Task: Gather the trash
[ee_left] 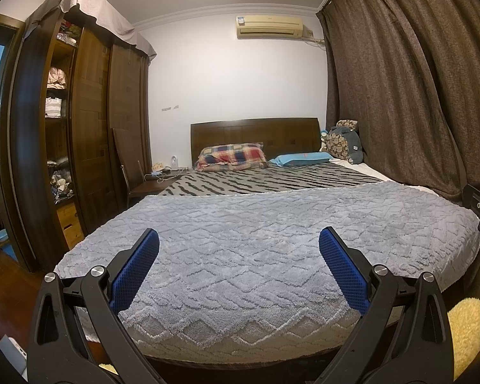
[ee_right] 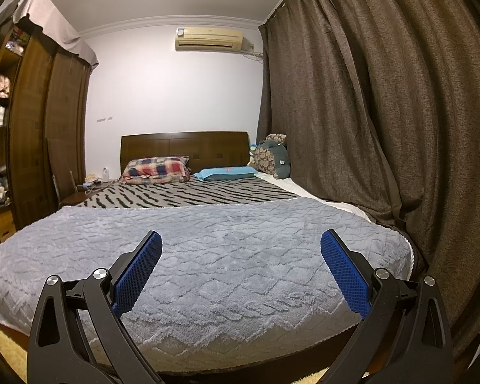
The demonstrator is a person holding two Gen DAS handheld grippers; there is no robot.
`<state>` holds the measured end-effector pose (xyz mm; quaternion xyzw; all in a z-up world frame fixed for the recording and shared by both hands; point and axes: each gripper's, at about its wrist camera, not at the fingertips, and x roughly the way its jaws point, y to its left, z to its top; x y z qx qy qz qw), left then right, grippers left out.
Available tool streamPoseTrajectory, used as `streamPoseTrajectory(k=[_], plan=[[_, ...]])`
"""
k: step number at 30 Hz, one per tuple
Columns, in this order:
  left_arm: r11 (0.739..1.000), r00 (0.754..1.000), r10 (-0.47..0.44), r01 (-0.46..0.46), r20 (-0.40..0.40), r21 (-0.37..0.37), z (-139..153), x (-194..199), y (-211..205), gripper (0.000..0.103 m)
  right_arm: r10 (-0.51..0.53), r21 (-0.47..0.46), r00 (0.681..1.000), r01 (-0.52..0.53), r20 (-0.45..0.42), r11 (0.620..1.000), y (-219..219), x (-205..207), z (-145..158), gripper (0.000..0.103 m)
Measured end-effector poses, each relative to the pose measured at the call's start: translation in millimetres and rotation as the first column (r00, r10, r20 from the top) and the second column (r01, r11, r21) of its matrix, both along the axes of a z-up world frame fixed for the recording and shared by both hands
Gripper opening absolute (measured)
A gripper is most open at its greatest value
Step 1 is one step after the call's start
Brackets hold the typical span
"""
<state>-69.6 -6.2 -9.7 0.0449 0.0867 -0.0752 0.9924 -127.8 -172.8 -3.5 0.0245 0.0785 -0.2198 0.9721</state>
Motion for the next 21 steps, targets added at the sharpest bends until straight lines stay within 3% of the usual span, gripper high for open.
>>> streamPoseTrajectory(k=[21], plan=[[1.000, 0.999, 0.012, -0.013, -0.053, -0.019, -7.5, 9.8, 4.3, 0.095, 0.007, 0.003, 1.000, -0.007, -0.027, 1.000, -0.7, 7.8, -4.0, 0.100]])
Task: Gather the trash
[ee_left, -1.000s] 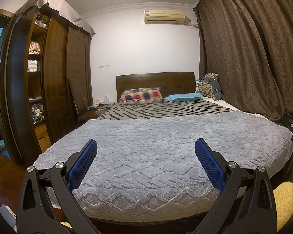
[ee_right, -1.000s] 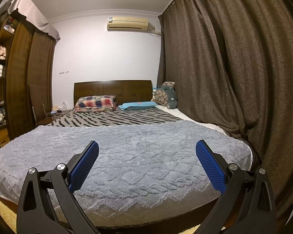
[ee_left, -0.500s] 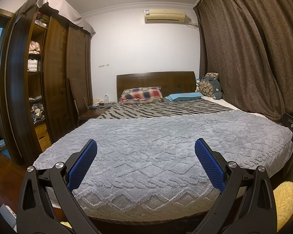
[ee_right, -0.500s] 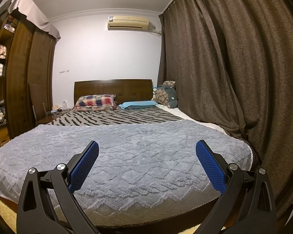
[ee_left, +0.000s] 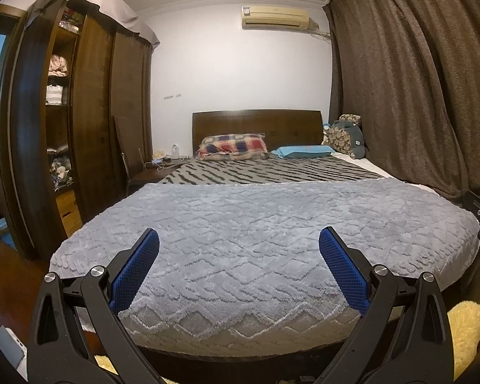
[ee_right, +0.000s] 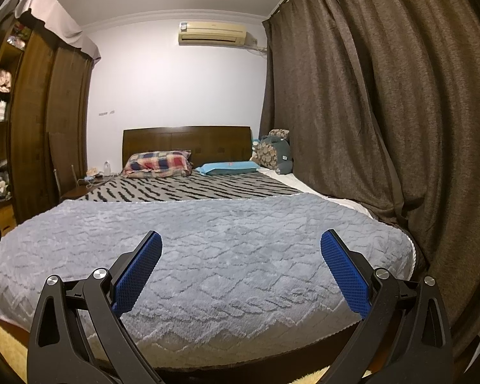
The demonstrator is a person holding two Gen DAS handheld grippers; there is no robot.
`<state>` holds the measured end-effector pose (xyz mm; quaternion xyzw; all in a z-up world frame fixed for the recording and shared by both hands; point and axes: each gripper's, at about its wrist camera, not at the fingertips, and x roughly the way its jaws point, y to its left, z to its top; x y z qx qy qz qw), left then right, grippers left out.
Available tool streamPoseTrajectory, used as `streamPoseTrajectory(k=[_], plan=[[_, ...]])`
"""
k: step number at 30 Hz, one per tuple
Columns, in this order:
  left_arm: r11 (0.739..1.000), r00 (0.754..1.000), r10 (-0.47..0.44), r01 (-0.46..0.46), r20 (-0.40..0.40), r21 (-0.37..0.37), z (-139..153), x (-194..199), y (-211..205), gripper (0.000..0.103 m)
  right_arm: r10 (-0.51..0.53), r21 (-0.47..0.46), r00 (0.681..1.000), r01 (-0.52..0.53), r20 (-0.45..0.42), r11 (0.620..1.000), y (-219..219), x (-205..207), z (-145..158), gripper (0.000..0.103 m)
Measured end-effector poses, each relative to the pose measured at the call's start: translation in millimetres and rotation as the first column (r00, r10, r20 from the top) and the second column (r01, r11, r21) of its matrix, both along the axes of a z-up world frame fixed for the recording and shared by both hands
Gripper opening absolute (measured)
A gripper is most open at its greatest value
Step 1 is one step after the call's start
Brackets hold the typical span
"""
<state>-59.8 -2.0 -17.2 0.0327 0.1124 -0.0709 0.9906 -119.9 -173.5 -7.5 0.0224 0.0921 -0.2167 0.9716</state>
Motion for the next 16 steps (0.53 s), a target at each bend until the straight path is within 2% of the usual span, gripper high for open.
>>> streamPoseTrajectory(k=[6, 16], plan=[[1.000, 1.000, -0.005, 0.005, 0.000, 0.008, -1.7, 0.9, -1.0, 0.095, -0.001, 0.001, 1.000, 0.001, -0.004, 1.000, -1.2, 1.4, -0.5, 0.100], [1.000, 0.999, -0.004, 0.004, -0.050, -0.004, -5.9, 12.7, 0.3, 0.095, 0.004, 0.002, 1.000, -0.004, -0.026, 1.000, -2.9, 10.2, -8.1, 0.100]])
